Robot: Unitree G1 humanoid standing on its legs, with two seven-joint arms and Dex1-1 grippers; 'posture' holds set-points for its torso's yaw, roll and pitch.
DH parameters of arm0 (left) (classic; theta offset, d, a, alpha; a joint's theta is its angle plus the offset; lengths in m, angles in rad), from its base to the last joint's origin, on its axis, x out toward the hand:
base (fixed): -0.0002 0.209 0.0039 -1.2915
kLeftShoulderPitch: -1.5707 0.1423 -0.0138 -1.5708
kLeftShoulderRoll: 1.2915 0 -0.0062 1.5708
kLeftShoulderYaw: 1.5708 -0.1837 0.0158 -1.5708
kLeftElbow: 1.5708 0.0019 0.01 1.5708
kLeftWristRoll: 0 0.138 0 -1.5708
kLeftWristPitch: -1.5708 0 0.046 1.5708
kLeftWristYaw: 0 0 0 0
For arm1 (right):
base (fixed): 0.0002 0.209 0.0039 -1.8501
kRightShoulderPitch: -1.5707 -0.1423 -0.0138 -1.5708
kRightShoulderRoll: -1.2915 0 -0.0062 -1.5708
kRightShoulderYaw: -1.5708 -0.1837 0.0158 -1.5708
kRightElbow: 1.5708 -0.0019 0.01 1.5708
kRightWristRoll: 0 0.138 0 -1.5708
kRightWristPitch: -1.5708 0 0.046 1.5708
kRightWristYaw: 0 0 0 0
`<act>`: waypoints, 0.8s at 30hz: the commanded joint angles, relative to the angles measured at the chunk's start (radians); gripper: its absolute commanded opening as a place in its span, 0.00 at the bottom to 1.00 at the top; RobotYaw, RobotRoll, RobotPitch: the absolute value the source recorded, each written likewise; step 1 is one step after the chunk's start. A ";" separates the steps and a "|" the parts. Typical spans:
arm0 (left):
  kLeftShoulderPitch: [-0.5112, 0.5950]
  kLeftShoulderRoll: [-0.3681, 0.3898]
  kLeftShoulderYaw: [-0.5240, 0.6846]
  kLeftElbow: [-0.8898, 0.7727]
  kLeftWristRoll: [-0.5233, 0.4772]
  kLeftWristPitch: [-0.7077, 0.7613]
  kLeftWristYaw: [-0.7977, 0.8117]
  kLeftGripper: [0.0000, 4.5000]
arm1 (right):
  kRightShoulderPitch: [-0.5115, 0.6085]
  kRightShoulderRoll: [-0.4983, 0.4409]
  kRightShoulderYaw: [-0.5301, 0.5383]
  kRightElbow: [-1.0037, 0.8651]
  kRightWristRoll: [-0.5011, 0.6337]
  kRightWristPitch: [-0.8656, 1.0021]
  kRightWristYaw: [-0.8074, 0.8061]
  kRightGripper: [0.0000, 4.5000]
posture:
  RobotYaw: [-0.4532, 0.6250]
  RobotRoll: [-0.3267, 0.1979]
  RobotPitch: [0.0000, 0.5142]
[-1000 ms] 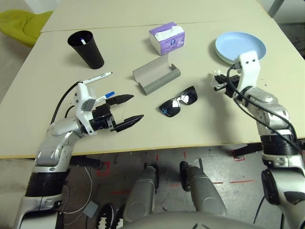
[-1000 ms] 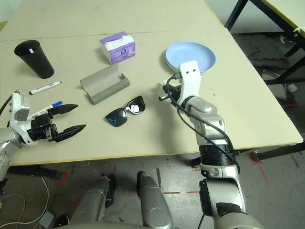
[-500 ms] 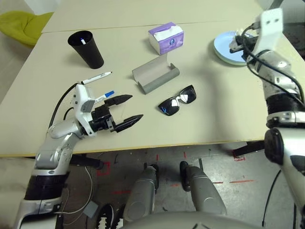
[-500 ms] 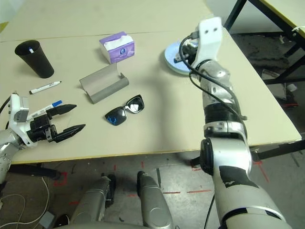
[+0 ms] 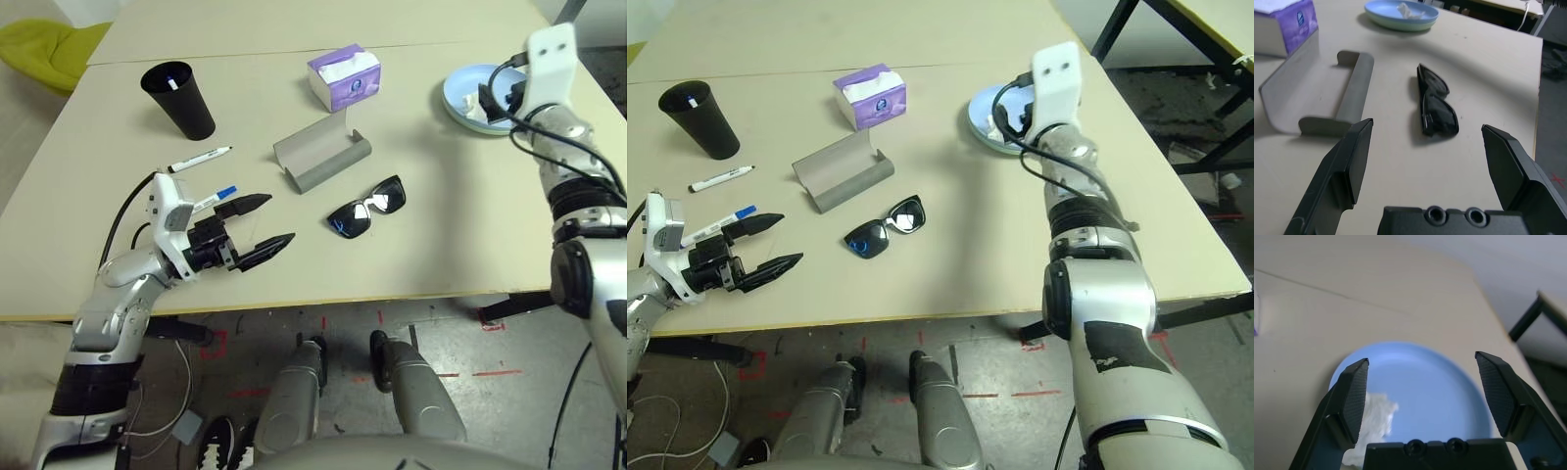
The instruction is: Organize and tidy the items on the table.
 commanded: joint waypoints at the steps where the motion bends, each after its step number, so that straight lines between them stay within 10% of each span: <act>1: 0.003 -0.003 -0.013 0.021 0.012 -0.003 -0.013 1.00 | 0.128 -0.025 -0.065 -0.317 0.114 0.215 0.084 0.99 | 0.27 0.62 0.50; 8: -0.010 0.010 -0.004 0.057 0.011 -0.012 -0.040 1.00 | 0.645 -0.165 -0.068 -1.211 0.485 0.827 0.336 0.99 | 0.25 0.62 0.52; 12: -0.015 0.036 0.002 0.084 0.016 -0.018 -0.070 1.00 | 0.837 -0.216 0.060 -1.469 0.461 0.815 0.366 0.99 | 0.24 0.62 0.52; 24: -0.009 0.069 0.011 0.085 0.014 -0.017 -0.095 1.00 | 0.382 -0.145 0.360 -1.380 0.311 0.865 0.380 0.99 | 0.25 0.62 0.50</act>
